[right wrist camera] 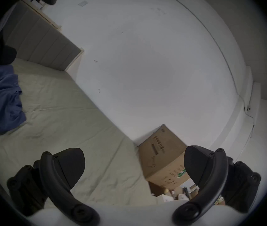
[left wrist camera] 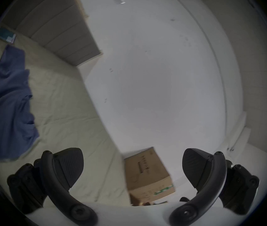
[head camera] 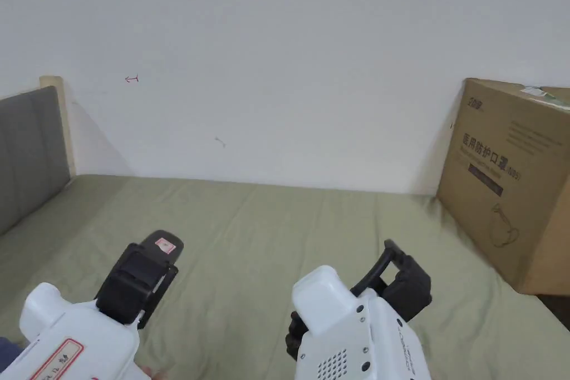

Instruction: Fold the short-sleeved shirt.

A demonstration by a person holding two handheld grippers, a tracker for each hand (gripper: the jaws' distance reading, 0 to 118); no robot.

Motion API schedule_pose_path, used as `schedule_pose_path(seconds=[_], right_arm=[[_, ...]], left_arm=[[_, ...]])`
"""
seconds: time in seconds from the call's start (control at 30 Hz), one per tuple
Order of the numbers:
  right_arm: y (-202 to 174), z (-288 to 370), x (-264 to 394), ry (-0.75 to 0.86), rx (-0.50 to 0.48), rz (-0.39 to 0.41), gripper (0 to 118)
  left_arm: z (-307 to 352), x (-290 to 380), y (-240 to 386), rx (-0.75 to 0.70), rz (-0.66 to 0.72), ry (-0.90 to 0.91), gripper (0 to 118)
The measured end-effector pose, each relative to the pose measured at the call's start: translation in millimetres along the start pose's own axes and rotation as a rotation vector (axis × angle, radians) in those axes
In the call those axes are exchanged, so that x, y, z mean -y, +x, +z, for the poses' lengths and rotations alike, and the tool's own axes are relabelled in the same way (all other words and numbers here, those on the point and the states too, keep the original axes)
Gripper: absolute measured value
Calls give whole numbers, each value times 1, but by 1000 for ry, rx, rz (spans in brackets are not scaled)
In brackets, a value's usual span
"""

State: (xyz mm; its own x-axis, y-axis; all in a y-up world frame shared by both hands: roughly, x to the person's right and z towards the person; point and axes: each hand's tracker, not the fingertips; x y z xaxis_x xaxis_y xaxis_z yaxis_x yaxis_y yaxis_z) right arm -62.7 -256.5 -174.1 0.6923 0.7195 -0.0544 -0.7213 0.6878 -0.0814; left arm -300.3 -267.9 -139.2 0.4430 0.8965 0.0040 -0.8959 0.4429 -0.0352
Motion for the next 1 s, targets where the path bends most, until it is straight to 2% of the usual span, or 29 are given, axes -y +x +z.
schedule_pose_path(seconds=[0.07,0.13,0.2,0.23,0.3,0.37,0.4,0.43,0.57,0.63,0.73,0.8,0.9,0.93,0.97,1.0], right_arm=[[7,2,-1,-5,-47,-92,118],[23,4,-2,28,-40,-218,118],[42,4,-1,32,-28,-440,118],[49,-3,6,14,-29,-569,118],[64,-10,21,-45,-45,-861,118],[69,-12,39,-79,-77,-1064,118],[69,-13,47,-104,-74,-1111,118],[68,-13,52,-112,-67,-1109,118],[62,-10,50,-57,-19,-928,118],[60,-8,43,-38,-19,-863,118],[61,-4,39,-8,-32,-869,118],[61,-1,36,4,-37,-867,118],[58,2,32,9,3,-801,118],[56,4,32,17,21,-780,115],[55,6,33,37,34,-769,103],[54,8,32,36,47,-756,82]], left_arm=[[0,2,11,-55,-179,32,118],[2,6,34,-76,-388,79,118],[2,10,58,-97,-653,91,118],[2,17,68,-118,-787,119,118],[1,36,79,-179,-1140,161,118],[-2,51,76,-197,-1375,106,118],[-2,53,71,-208,-1403,84,118],[-3,55,68,-206,-1390,71,118],[3,40,56,-115,-1133,41,118],[1,37,56,-137,-1129,42,118],[-1,33,59,-160,-1128,47,118],[4,29,63,-119,-1092,41,118],[8,28,64,-91,-1067,63,118],[8,28,63,-98,-1056,79,116],[9,28,62,-105,-1051,95,107],[10,28,61,-107,-1061,107,85]])
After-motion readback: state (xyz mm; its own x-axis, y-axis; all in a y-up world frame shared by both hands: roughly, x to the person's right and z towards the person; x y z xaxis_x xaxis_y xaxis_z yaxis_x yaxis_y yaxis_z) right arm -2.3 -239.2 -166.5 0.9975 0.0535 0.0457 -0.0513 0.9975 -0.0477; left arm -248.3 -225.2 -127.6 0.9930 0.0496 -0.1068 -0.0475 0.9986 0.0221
